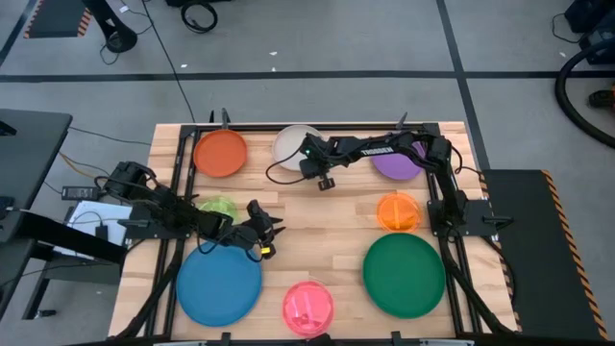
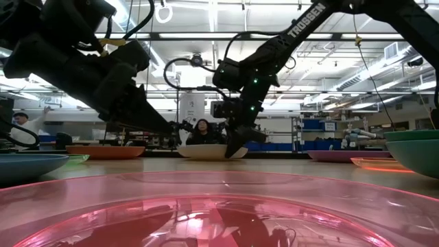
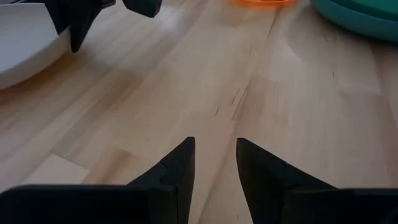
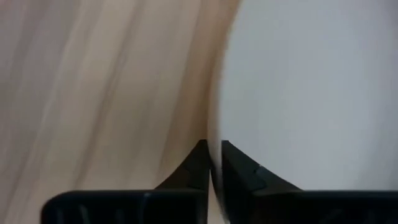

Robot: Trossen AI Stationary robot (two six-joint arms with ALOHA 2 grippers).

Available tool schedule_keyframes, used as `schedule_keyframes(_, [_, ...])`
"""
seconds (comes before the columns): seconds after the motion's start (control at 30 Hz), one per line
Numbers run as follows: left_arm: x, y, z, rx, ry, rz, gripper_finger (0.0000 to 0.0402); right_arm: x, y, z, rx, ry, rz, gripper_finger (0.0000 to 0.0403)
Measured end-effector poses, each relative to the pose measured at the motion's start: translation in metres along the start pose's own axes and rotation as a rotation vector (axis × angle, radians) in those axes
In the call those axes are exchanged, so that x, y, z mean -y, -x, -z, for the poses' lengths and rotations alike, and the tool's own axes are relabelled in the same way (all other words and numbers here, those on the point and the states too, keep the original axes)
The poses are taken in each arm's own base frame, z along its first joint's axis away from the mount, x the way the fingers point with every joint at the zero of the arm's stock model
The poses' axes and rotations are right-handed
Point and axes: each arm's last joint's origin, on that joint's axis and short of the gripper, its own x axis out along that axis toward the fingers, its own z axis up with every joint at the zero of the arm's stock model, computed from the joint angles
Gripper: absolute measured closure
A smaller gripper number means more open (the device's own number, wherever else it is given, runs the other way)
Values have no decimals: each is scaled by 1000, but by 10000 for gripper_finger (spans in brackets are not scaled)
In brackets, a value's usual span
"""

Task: Stack plastic plates
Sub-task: Stack the white plate on top of the green plate

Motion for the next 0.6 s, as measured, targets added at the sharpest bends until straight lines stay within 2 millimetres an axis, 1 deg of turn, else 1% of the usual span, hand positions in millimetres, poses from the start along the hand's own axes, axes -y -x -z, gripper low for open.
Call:
schedule_keyframes(0.1, [1,0,0,2,-16,3,278,-5,2,-5,-7,15,19,387])
schedule_keyframes(0.17, [1,1,0,2,-23,6,278,-12,7,-11,-32,31,40,388])
schedule_keyframes(0.27, [2,1,1,-1,-29,8,278,-28,26,-23,-64,58,52,388])
schedule_keyframes(0.33, [2,1,1,-1,-37,7,278,-42,46,-33,-62,55,40,388])
schedule_keyframes(0.4, [1,1,0,2,-51,8,278,-57,73,-42,-45,16,21,388])
schedule_keyframes(0.53, [0,0,-1,3,-63,-1,278,-91,132,-52,-34,-112,-11,388])
schedule_keyframes(0.6, [-2,-2,-1,4,-59,-9,278,-109,162,-55,-12,-213,-28,388])
